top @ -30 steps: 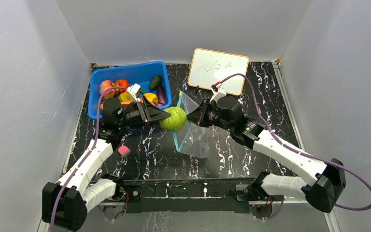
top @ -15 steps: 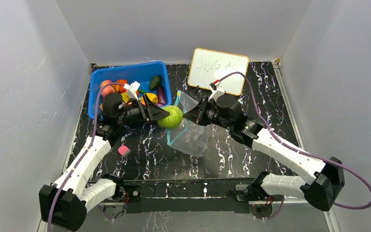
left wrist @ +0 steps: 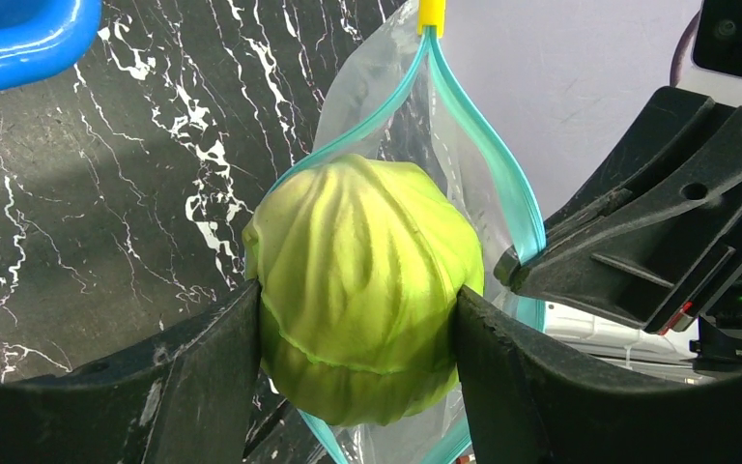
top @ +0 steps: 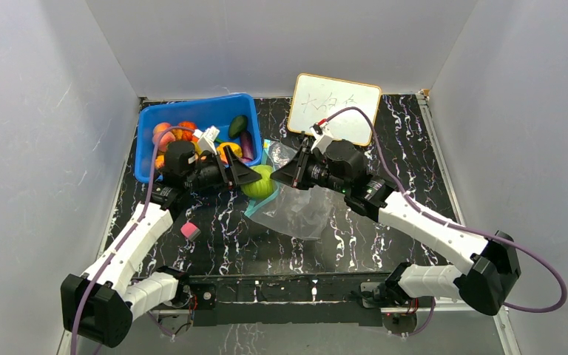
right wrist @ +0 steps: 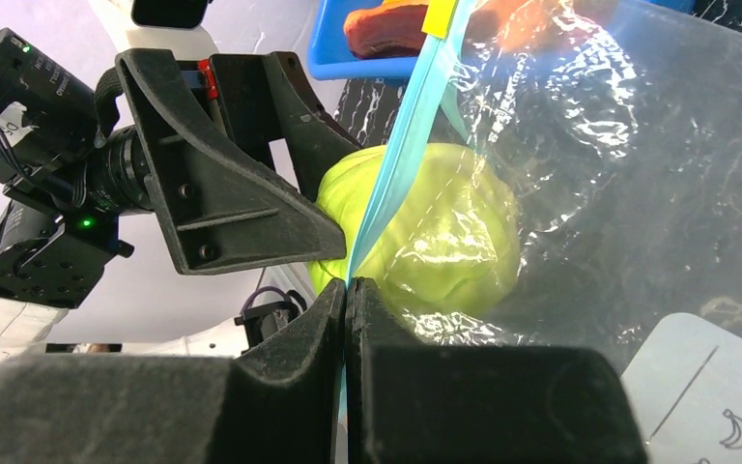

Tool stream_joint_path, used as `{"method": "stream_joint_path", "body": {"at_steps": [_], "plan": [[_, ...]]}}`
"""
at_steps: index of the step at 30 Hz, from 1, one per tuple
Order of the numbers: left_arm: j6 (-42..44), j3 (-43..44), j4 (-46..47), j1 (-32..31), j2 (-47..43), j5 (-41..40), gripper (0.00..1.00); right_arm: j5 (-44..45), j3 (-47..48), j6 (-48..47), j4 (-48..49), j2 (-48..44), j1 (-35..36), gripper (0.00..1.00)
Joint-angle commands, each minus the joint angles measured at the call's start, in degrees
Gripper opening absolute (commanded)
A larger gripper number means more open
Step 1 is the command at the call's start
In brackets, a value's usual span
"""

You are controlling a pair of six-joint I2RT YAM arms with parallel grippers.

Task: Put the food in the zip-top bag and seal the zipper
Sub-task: Place the fake vegetable in the zipper food storage bag.

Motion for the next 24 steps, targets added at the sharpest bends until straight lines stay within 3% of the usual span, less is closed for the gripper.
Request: {"method": "stream_joint_path", "body": {"at_steps": [1, 13, 19, 21, 24], "plan": [[0.06, 2.94, -0.13, -0.63, -0.39, 0.93, 0.33, -2.38, 3.49, 1.1, 5.51, 0.95, 0.34, 0.0], [-2.78, 2.63, 2.16, -2.37, -0.2, 3.69, 0.35, -4.81, 3.44, 2.75, 8.7, 2.95, 0.42, 0.0], [-1.17, 3.8, -0.62, -3.25, -0.27, 1.85, 0.41, -4.6, 3.12, 2.69, 8.91, 2.51, 0.44, 0.0], [-2.22, 3.6, 0.15, -3.29, 0.0, 2.89, 0.46, -4.44, 3.0, 2.62, 8.7, 2.24, 0.38, 0.0], [-2.81, 3.91, -0.2, -3.29, -0.04, 3.63, 0.65, -3.52, 2.46, 2.27, 8.19, 1.3, 0.43, 0.0]]}}
